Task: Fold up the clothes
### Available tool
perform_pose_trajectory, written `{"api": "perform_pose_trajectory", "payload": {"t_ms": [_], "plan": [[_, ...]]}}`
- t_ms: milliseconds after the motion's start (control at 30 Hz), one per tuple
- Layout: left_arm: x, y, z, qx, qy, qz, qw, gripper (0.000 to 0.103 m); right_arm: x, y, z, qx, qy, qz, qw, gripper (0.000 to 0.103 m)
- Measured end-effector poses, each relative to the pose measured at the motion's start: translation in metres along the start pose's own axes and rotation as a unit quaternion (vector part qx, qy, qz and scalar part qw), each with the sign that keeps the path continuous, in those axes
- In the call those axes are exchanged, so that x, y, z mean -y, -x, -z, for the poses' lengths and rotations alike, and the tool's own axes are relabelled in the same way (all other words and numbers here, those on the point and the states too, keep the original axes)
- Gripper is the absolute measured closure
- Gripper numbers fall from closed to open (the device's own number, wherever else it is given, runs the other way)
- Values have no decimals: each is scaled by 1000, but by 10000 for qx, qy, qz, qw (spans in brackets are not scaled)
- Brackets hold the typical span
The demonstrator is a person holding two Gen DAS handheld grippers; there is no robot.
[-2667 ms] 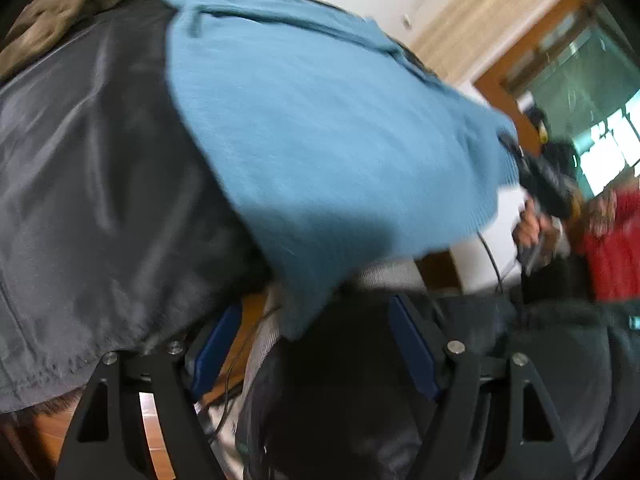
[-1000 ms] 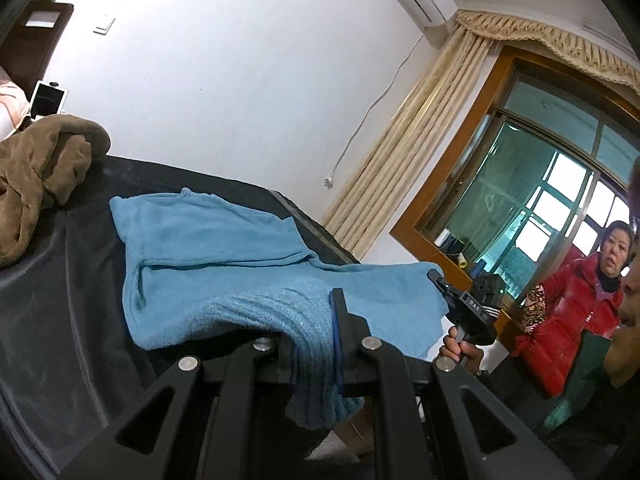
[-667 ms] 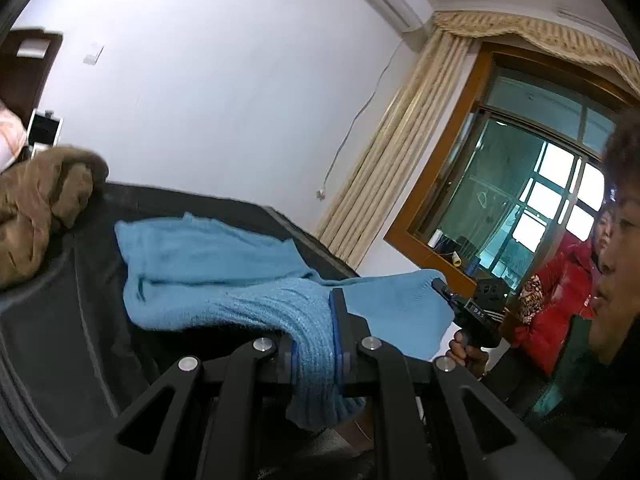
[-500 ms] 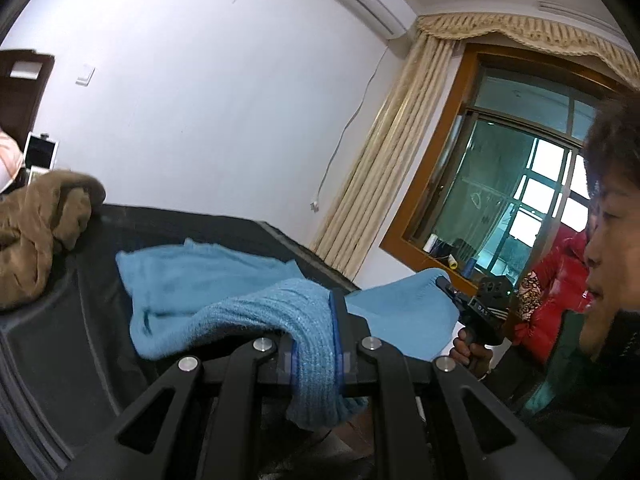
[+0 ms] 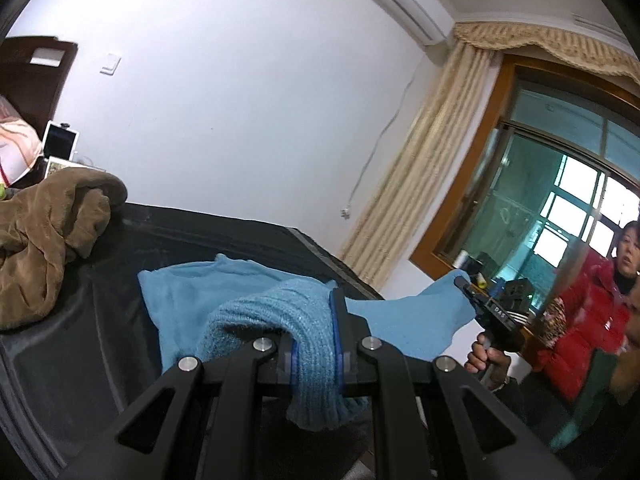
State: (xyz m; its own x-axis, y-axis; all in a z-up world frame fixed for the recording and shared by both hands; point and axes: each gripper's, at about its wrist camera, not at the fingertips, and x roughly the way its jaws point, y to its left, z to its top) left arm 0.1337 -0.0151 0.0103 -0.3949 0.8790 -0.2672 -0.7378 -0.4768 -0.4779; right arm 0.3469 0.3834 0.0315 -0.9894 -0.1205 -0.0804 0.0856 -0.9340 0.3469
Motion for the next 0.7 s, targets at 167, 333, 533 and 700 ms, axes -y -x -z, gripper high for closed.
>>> {"api": "perform_pose_trajectory", "payload": {"t_ms": [167, 333, 533, 700], "plan": [[-28, -38, -18, -199, 271, -243, 9991, 89, 15, -52, -12, -277, -187, 314, 9989, 83], [-58, -76, -28, -435, 561, -445, 9965, 89, 34, -102, -13, -658, -438, 656, 9947, 83], [-93, -116, -38, -616, 891, -673, 9918, 89, 60, -152, -5, -1024, -660, 996, 9875, 83], [-126, -151, -44, -793, 1203, -882, 9856, 89, 80, -195, 2, -1325, -762, 1259, 9802, 83]]}}
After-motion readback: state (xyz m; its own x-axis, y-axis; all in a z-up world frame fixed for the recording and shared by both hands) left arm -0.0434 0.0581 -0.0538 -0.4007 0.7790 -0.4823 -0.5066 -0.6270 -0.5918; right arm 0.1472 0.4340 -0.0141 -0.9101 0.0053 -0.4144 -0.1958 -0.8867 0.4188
